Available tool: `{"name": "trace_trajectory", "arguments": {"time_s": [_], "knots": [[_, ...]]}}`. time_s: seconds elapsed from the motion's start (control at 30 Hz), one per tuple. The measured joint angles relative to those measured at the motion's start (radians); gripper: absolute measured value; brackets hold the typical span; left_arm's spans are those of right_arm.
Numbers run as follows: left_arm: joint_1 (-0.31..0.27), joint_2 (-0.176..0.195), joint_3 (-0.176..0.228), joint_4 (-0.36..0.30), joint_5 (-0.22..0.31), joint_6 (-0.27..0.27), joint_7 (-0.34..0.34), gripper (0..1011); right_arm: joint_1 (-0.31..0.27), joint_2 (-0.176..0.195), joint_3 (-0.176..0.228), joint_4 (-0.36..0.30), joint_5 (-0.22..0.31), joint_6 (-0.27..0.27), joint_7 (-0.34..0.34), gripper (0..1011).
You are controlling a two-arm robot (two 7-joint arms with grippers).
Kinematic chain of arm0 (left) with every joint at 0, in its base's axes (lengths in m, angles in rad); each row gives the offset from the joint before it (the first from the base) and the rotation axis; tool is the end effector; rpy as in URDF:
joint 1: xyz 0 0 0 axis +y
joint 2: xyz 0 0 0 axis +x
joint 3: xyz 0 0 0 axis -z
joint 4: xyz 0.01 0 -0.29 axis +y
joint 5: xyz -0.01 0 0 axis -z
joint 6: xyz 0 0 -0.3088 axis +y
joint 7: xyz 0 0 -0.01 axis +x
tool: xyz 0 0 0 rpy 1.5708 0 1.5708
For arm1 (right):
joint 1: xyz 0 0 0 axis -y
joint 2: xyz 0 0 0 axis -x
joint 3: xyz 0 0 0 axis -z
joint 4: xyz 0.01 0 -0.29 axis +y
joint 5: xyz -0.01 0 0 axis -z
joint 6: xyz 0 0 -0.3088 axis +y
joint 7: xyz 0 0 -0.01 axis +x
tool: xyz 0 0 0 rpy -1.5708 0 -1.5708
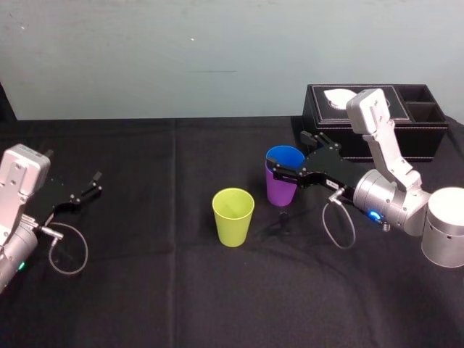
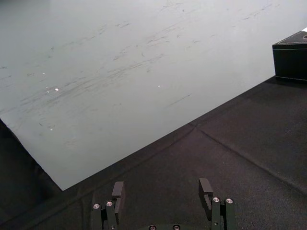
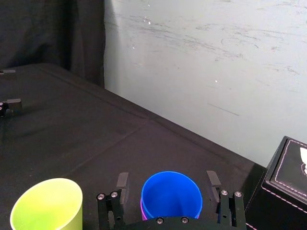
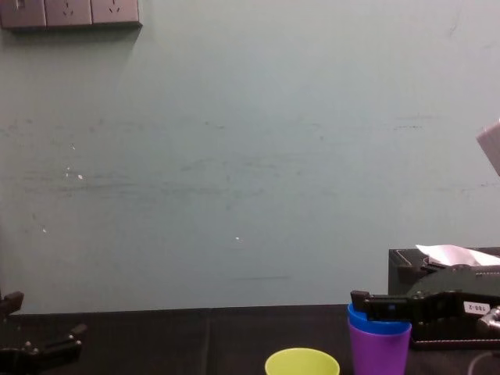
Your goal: Stack the three plastic cups sequentially using one hand.
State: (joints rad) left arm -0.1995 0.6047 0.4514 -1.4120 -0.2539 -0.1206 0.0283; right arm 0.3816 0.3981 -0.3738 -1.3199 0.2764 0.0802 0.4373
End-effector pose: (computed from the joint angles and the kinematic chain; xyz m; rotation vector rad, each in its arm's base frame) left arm 0.3581 0.0827 -0.3023 0.3044 -0.2851 1.2479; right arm 0.4200 -0.0406 -0.2568 -0.2264 -0.0724 -0.9057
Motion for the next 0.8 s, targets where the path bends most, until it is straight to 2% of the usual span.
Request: {"name": "trace_trajectory", "arguments": {"time_s": [0.47,0.6,0.8], "knots": [[0.0,0.0,0.0,0.0,0.0,0.0,0.0,1010,-0.006,0.002,0.003,-0.008,0.003,-0.003,0.001,1004],[0.0,0.0,0.0,0.0,0.0,0.0,0.0,1010,-0.043,0.021,0.021,-0.054,0.02,-0.02,0.008,1004],[0.0,0.0,0.0,0.0,0.0,0.0,0.0,1010,-0.127,0.069,0.053,-0.142,0.066,-0.042,0.038,1004]]}}
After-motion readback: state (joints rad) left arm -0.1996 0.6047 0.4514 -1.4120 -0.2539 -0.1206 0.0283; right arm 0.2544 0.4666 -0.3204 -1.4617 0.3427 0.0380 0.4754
